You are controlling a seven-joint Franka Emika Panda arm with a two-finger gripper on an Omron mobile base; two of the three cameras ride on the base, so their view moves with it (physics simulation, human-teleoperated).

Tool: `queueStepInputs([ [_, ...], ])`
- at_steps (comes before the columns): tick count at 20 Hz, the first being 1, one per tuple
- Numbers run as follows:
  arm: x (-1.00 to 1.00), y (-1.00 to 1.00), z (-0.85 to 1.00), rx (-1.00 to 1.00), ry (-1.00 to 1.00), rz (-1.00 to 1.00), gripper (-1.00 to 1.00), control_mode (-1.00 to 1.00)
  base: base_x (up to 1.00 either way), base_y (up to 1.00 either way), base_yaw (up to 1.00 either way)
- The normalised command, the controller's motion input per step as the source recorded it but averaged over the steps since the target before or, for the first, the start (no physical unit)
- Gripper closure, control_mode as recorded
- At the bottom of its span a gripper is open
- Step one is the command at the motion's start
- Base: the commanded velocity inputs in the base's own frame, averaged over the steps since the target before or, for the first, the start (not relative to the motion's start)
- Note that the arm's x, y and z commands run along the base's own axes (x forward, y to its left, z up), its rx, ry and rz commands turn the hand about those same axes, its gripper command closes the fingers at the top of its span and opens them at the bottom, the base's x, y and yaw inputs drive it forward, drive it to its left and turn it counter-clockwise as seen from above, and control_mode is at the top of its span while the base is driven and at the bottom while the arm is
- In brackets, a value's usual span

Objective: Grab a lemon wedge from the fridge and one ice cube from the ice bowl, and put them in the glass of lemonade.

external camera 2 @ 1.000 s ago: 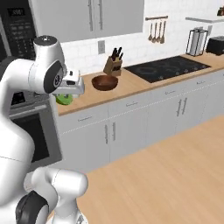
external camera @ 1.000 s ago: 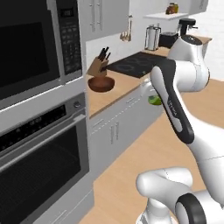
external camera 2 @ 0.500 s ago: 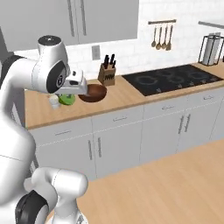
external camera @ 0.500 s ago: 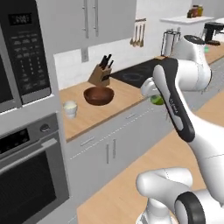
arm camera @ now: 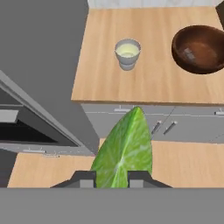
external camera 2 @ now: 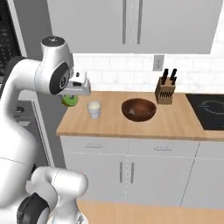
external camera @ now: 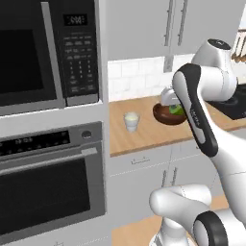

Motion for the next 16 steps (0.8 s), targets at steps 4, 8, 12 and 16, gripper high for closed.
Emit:
queueStepInputs([
  [4, 0.0, 0.0, 0.0, 0.0, 0.0, 0.0, 1.0, 1.0, 0.56, -0.59, 0.59],
  [8, 0.0, 0.0, 0.0, 0.0, 0.0, 0.0, 1.0, 1.0, 0.27, -0.7, 0.2],
  [12, 0.0, 0.0, 0.0, 0.0, 0.0, 0.0, 1.0, 1.0, 0.38, -0.57, 0.01],
  [16, 0.0, 0.0, 0.0, 0.0, 0.0, 0.0, 1.0, 1.0, 0.52, -0.35, 0.0],
])
